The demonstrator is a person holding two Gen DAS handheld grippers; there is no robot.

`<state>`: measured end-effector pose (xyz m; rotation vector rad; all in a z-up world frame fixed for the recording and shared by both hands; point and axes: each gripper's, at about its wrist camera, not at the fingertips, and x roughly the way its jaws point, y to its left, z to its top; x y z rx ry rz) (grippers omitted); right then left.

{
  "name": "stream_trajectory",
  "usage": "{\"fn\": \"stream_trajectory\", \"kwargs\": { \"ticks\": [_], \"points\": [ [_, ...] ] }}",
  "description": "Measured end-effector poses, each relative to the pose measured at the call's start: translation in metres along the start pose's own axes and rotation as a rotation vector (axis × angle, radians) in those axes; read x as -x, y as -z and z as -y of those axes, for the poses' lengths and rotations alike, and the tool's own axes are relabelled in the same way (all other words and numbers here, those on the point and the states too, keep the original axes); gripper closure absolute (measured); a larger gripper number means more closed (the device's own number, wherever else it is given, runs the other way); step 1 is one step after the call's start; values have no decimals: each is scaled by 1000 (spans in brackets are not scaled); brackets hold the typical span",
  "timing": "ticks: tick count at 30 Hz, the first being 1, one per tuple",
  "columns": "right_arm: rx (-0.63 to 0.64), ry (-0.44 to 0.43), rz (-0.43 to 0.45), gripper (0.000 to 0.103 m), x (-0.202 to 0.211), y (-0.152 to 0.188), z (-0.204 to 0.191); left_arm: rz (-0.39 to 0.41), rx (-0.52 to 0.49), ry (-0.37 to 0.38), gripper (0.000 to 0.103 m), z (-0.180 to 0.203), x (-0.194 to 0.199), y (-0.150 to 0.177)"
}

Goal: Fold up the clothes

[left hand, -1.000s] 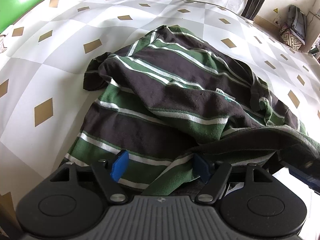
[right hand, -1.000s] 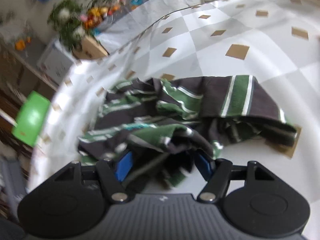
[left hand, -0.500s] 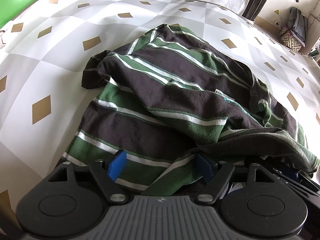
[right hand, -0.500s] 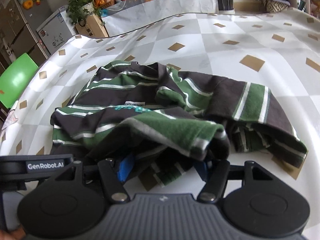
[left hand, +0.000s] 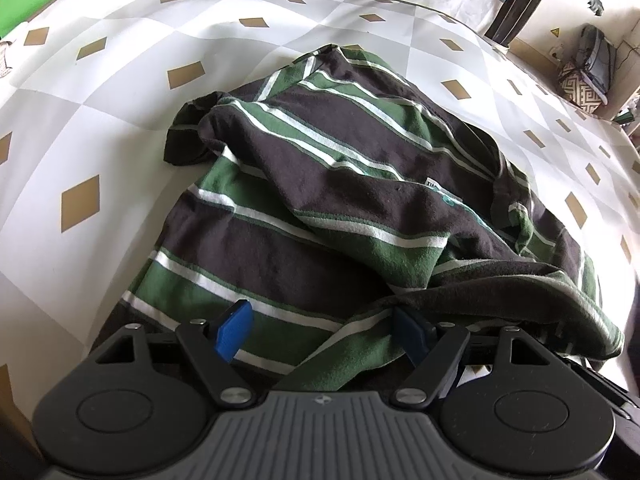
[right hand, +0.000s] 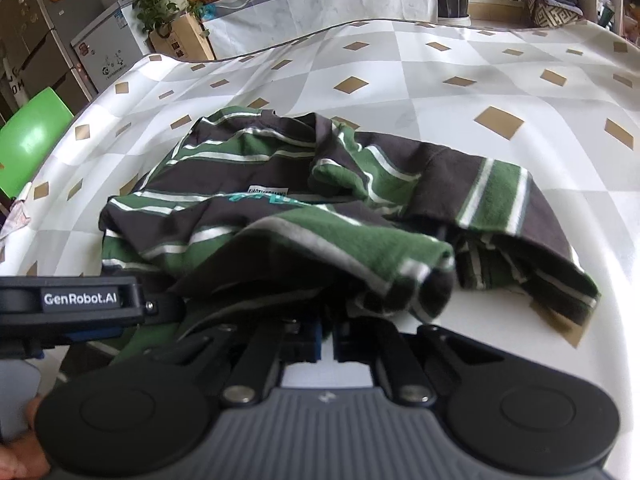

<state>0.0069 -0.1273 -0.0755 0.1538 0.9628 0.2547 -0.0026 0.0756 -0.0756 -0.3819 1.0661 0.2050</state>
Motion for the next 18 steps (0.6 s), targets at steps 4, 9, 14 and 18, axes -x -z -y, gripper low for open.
{"fn": "stream_trajectory", "kwargs": {
  "ticks": [4, 9, 14, 18],
  "points": [
    [5, 9, 8, 100, 18, 0, 4, -13, -24, 0, 28, -1, 4, 6],
    [17, 28, 17, 101, 46, 6, 10, -26, -77, 21, 28, 4, 15, 13],
    [-19, 84, 32, 101, 71, 16, 22, -2, -142, 44, 28, 9, 32, 21],
    [-86, 106, 49, 96, 85, 24, 37, 5, -152, 48, 28, 7, 42, 28]
  ]
}}
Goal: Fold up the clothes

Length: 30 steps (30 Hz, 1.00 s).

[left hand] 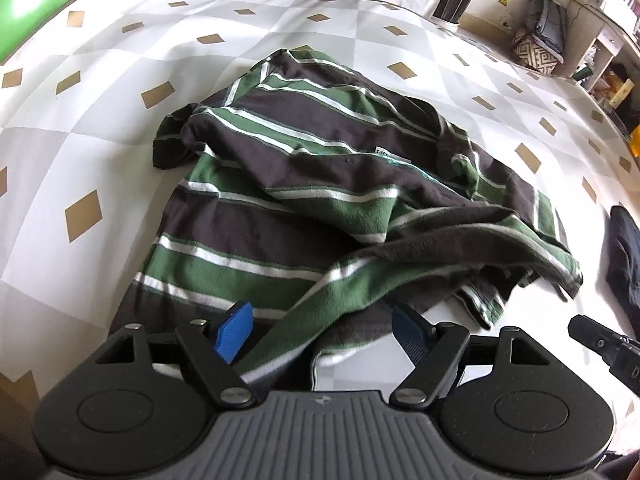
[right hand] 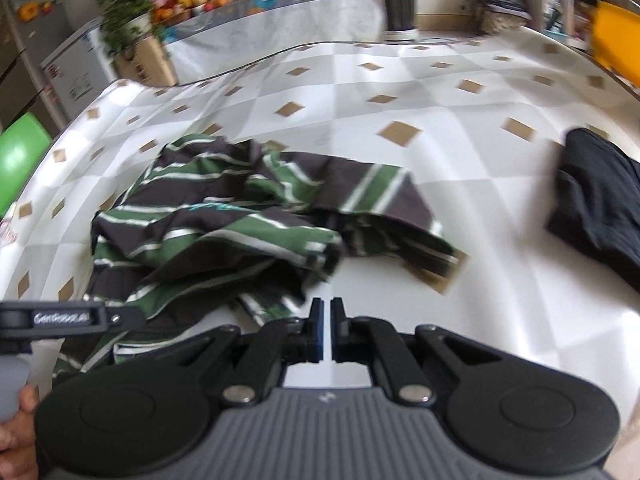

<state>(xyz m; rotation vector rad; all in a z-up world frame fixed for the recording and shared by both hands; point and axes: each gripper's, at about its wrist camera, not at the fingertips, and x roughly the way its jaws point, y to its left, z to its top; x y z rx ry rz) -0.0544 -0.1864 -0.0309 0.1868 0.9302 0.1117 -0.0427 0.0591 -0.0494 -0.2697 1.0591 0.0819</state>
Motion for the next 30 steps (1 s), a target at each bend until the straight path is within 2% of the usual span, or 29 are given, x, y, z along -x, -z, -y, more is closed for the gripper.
{"fn": "stream_trajectory", "kwargs": {
  "ticks": [2, 4, 6, 9, 14, 18, 30],
  "points": [
    [-35, -23, 3, 95, 2, 3, 6, -1, 20, -3, 28, -3, 2, 2],
    [-37, -55, -5, 86, 0, 5, 7, -7, 41, -2, 28, -7, 4, 4],
    [-7, -72, -10, 73, -3, 8, 4, -11, 52, -9, 28, -9, 3, 5],
    [18, -88, -16, 68, -7, 10, -1, -18, 65, -28, 28, -13, 0, 6],
    [17, -98, -19, 62, -18, 11, -8, -41, 92, -39, 28, -15, -8, 7],
    [13, -91, -19, 58, -28, 10, -12, -21, 80, -66, 28, -13, -8, 6],
    [1, -55, -17, 51, -60, 8, -20, -3, 178, -78, 28, -21, -12, -1]
  ]
}}
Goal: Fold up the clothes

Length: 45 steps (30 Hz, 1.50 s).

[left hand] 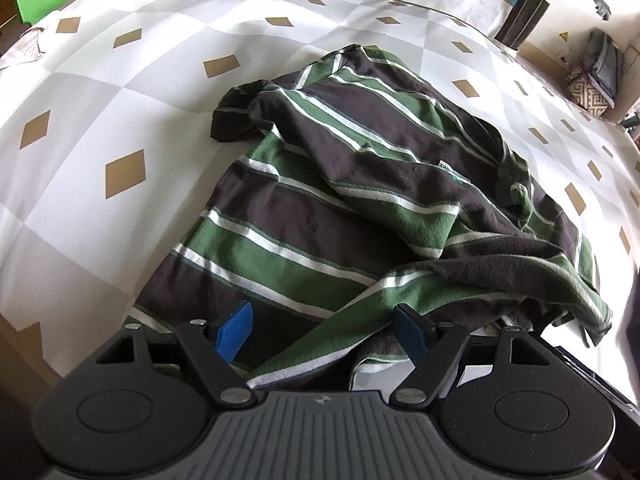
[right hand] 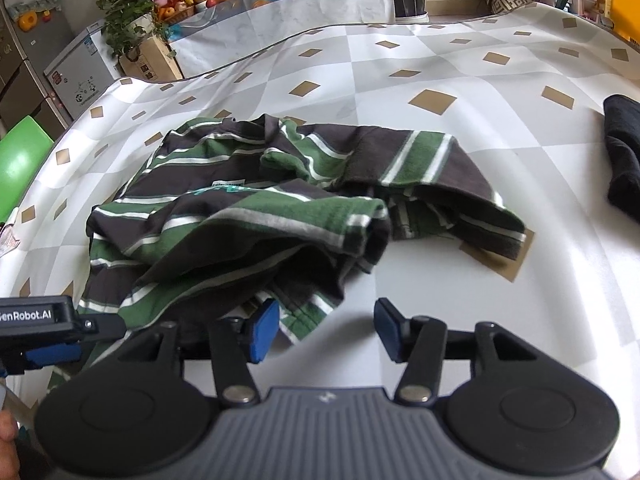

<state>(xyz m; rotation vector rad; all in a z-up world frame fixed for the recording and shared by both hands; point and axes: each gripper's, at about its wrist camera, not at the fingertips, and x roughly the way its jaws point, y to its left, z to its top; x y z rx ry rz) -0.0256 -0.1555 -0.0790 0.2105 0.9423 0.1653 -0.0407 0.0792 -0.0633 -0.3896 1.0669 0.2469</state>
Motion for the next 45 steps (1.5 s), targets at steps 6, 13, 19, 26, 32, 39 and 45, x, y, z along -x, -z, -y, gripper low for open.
{"fn": "stream_trajectory", "kwargs": {
  "ticks": [6, 13, 19, 26, 32, 39, 45],
  "points": [
    [99, 30, 34, 51, -10, 1, -18, -9, -5, -5, 28, 2, -5, 0],
    [271, 79, 35, 71, -15, 6, -41, -21, -11, -7, 28, 5, -9, 1],
    [253, 68, 5, 94, -15, 3, -45, -17, -28, -5, 28, 6, -7, 1],
    [191, 59, 2, 95, 10, 0, -34, -9, -32, 11, 28, 3, -2, 1],
    [189, 102, 44, 95, 49, -5, -19, 10, -58, 27, 28, 4, 8, 3],
    [145, 193, 73, 95, 90, 1, 7, 31, -94, 30, 28, 5, 19, 6],
    [27, 247, 15, 83, 104, 14, 31, 33, -98, 25, 28, 0, 24, 7]
  ]
}}
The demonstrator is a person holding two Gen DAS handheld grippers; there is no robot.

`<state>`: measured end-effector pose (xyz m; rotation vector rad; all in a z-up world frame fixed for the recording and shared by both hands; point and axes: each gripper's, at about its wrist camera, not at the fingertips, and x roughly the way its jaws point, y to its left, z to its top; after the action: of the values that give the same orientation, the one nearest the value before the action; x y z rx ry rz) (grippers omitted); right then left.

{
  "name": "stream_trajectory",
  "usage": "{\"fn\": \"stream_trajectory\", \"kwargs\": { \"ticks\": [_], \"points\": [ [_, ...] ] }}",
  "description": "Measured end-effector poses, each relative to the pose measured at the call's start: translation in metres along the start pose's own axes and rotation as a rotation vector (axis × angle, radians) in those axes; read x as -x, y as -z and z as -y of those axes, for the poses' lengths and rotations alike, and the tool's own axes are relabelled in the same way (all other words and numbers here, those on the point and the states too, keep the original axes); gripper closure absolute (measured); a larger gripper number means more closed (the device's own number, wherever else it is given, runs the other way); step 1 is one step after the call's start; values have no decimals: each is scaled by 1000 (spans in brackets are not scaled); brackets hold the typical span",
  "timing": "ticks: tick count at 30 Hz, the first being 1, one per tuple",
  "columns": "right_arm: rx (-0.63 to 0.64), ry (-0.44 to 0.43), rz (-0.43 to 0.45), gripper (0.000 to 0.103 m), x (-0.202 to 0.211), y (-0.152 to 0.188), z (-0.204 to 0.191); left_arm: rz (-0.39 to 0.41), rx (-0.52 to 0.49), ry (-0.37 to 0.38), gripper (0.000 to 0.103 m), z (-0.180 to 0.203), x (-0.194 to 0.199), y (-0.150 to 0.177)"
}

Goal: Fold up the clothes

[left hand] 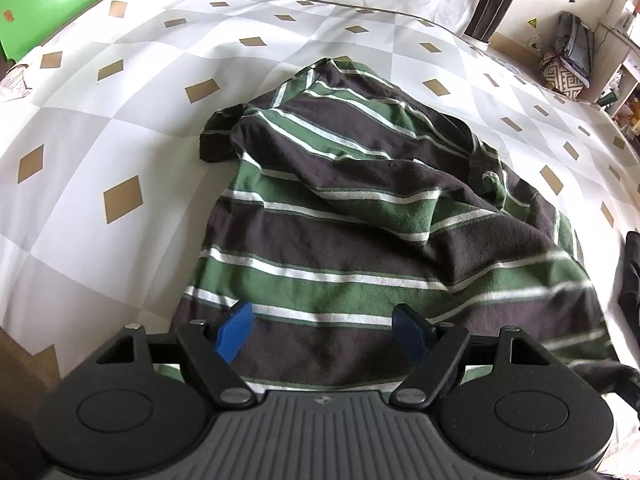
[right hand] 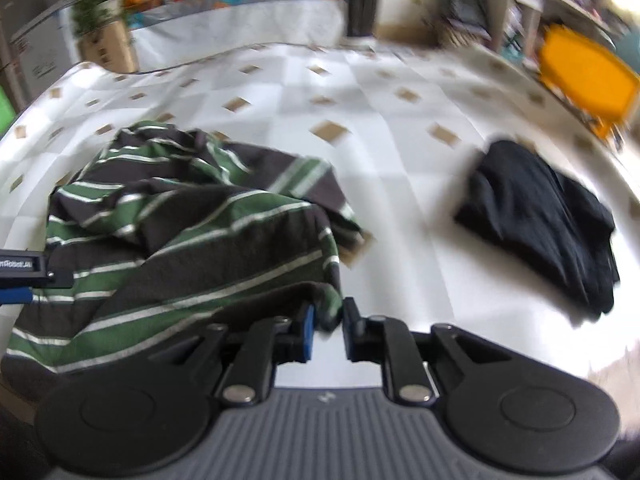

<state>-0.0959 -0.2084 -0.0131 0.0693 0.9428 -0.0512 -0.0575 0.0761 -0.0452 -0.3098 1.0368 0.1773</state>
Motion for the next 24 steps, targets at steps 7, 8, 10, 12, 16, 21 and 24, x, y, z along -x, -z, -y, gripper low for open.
{"fn": "stream_trajectory", "kwargs": {
  "ticks": [7, 8, 10, 12, 16, 21, 24],
  "points": [
    [-89, -70, 49, 62, 6, 5, 12, -27, -18, 8, 28, 2, -1, 5],
    [-78, -89, 50, 59, 3, 6, 10, -33, -25, 10, 28, 4, -1, 6],
    [-51, -138, 38, 56, -3, 8, 4, -43, -33, 13, 28, 5, -2, 7],
    [-19, -170, 22, 54, -11, 10, -4, -54, -42, 15, 28, 7, -3, 8],
    [63, -157, 17, 51, -24, 13, -20, -77, -67, 17, 28, 10, -5, 11],
    [67, -133, 9, 49, -37, 16, -27, -107, -80, 17, 28, 12, -9, 16],
    [43, -133, -8, 48, -46, 17, -26, -126, -92, 12, 28, 14, -13, 20]
  ]
}}
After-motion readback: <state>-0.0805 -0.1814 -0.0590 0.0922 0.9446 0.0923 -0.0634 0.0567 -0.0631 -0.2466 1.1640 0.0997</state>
